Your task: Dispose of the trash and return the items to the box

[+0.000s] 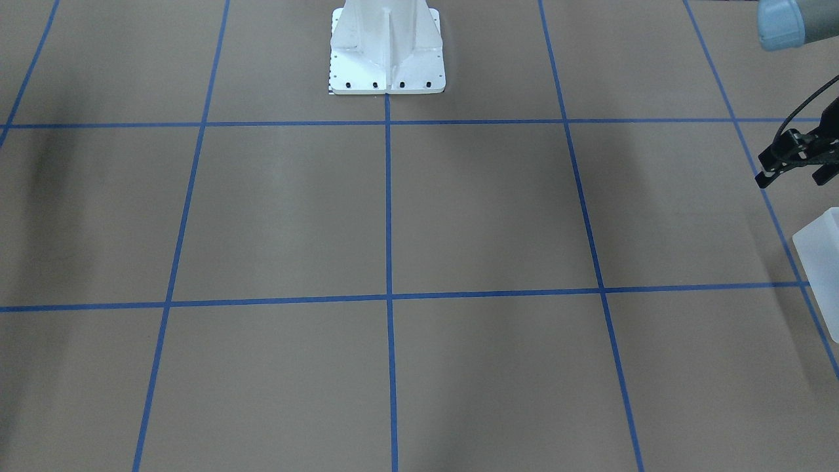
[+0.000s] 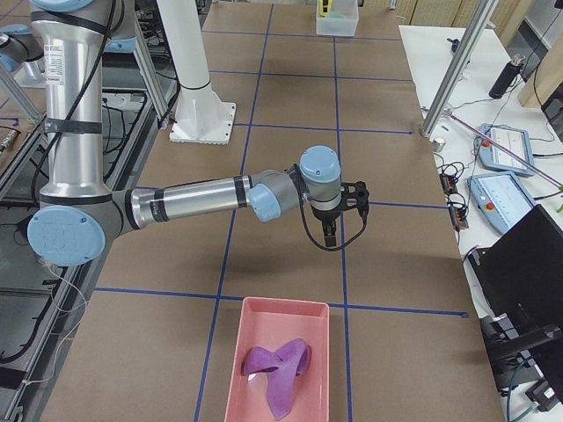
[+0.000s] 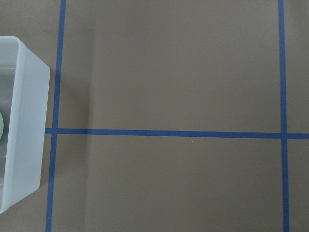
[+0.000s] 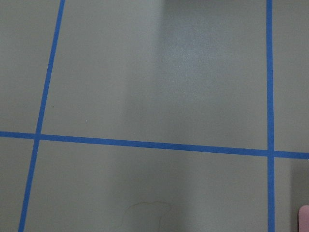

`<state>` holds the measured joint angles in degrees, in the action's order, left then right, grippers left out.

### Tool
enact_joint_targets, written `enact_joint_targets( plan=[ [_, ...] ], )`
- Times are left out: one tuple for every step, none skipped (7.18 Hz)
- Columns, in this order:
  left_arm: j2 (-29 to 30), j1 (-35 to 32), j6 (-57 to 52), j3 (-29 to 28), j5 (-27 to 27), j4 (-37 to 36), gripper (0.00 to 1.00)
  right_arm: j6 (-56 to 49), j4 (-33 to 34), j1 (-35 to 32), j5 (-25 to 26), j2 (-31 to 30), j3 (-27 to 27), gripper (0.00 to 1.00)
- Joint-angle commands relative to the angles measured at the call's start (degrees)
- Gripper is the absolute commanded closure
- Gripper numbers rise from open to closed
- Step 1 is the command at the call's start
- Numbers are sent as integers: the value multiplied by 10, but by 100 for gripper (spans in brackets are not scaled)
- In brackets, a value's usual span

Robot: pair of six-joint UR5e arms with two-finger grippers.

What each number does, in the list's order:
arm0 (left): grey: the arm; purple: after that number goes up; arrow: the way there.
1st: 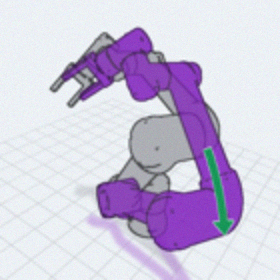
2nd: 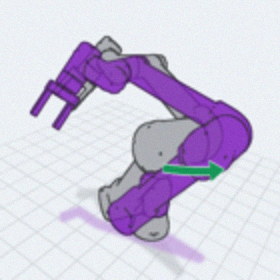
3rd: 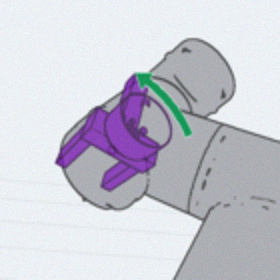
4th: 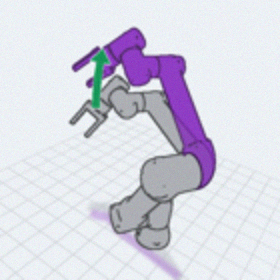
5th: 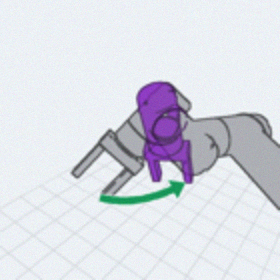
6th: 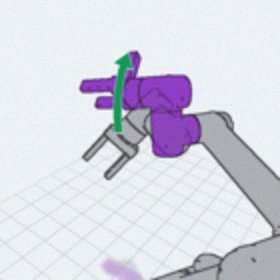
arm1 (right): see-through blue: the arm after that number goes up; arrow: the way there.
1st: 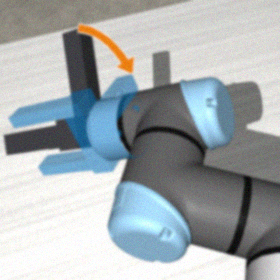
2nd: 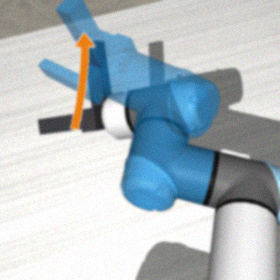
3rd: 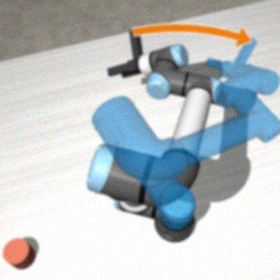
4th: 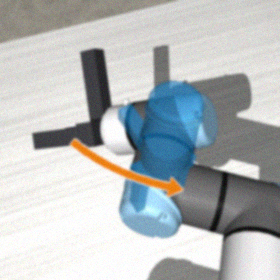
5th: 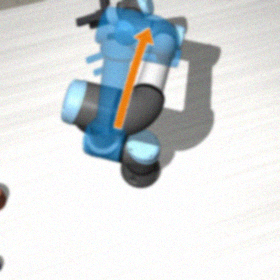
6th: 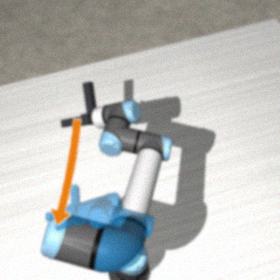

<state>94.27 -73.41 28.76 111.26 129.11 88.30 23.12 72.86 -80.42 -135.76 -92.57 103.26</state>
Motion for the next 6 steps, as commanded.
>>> enact_joint_targets(
  plan=[
    [-6, 0, 0, 6, 2, 0, 2, 0, 0, 3, 0, 0, -2, 0],
    [-6, 1, 0, 8, 3, 1, 2, 0, 0, 4, 0, 0, -1, 0],
    [-6, 1, 0, 9, 3, 1, 2, 0, 0, 8, 1, 1, -1, 0],
    [-6, 1, 1, 11, 3, 1, 2, -1, -1, 11, 4, 1, -2, 0],
    [-6, 1, 1, 15, 3, 1, 2, 0, -1, 18, 6, 1, -2, 0],
    [-5, 0, 1, 21, 3, 1, 2, 0, -1, 20, 4, 2, -2, 0]
  ],
)
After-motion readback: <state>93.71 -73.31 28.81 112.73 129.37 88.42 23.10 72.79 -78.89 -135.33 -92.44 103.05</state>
